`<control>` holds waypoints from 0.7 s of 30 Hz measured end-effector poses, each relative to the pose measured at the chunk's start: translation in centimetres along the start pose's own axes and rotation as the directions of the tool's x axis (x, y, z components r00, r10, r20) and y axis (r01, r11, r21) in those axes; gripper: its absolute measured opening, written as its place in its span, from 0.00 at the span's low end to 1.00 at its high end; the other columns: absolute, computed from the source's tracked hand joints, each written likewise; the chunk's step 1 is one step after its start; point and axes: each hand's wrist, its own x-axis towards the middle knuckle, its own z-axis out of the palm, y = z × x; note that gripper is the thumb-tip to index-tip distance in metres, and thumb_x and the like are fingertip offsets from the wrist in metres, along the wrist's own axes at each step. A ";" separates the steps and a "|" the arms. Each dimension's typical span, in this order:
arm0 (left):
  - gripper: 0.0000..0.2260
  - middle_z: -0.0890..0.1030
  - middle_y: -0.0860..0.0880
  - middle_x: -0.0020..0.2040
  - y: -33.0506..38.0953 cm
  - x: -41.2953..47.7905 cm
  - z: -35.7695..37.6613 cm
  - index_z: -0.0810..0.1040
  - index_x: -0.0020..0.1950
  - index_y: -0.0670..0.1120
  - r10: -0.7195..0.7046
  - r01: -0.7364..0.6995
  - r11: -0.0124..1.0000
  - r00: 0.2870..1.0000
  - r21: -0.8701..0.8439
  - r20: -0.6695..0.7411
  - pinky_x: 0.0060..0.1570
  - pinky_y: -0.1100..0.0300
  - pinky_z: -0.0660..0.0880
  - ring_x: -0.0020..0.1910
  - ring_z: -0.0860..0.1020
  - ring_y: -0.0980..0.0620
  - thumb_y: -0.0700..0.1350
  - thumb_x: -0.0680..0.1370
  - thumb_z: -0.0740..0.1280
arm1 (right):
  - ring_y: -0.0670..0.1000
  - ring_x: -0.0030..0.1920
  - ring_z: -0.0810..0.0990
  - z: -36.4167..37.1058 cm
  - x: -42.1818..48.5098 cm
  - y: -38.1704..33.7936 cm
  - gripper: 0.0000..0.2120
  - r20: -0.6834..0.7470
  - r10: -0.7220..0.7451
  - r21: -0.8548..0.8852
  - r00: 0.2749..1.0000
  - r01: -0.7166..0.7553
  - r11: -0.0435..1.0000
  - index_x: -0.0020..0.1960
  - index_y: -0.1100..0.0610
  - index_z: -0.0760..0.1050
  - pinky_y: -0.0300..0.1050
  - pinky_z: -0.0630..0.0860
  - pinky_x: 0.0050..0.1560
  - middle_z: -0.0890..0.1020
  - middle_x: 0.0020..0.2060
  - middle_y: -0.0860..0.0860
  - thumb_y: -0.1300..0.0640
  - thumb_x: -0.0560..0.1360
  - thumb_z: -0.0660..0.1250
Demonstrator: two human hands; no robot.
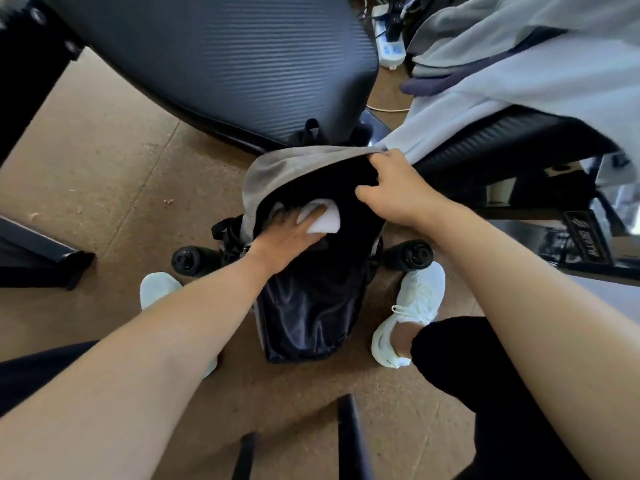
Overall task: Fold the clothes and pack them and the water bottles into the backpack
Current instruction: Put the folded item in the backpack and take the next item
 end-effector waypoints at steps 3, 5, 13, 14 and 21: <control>0.28 0.43 0.46 0.84 0.1 1.3 3.4 0.52 0.83 0.54 -0.022 0.021 0.999 0.998 0.027 0.058 0.77 0.35 0.50 0.81 0.49 0.32 0.41 0.83 0.52 | 0.57 0.62 0.73 0.0 -0.1 0.0 0.17 0.026 0.002 0.041 1.000 -0.003 0.999 0.63 0.61 0.71 0.53 0.72 0.65 0.65 0.69 0.54 0.54 0.79 0.65; 0.27 0.38 0.49 0.84 1.1 1.6 5.5 0.54 0.83 0.55 -0.061 0.068 0.997 0.985 -0.043 0.161 0.78 0.34 0.44 0.82 0.40 0.34 0.42 0.84 0.54 | 0.56 0.60 0.74 0.0 0.2 0.0 0.16 0.015 0.003 0.061 1.000 -0.004 0.998 0.63 0.61 0.71 0.51 0.73 0.62 0.66 0.66 0.53 0.54 0.78 0.65; 0.24 0.46 0.48 0.84 1.0 2.9 5.2 0.70 0.77 0.60 -0.008 0.214 0.874 0.904 -0.437 0.426 0.74 0.50 0.60 0.80 0.56 0.39 0.50 0.80 0.65 | 0.53 0.63 0.74 -0.8 1.4 -0.2 0.15 -0.095 0.012 0.197 0.995 0.007 0.980 0.61 0.64 0.73 0.45 0.71 0.61 0.70 0.63 0.55 0.60 0.76 0.67; 0.24 0.45 0.48 0.84 0.3 3.1 5.0 0.70 0.76 0.60 0.020 0.233 0.849 0.883 -0.474 0.469 0.73 0.52 0.61 0.80 0.56 0.40 0.47 0.80 0.66 | 0.53 0.63 0.74 -0.9 1.4 -0.1 0.15 -0.093 -0.002 0.191 0.996 0.020 0.981 0.61 0.63 0.73 0.45 0.71 0.59 0.70 0.63 0.54 0.60 0.76 0.67; 0.22 0.48 0.52 0.84 0.5 2.9 3.7 0.74 0.71 0.64 -0.038 0.290 0.834 0.879 -0.470 0.475 0.78 0.42 0.55 0.80 0.54 0.39 0.48 0.79 0.67 | 0.56 0.55 0.78 -0.8 0.5 -0.7 0.17 -0.018 -0.042 0.118 0.999 0.043 0.992 0.52 0.61 0.74 0.57 0.78 0.58 0.75 0.58 0.56 0.51 0.69 0.63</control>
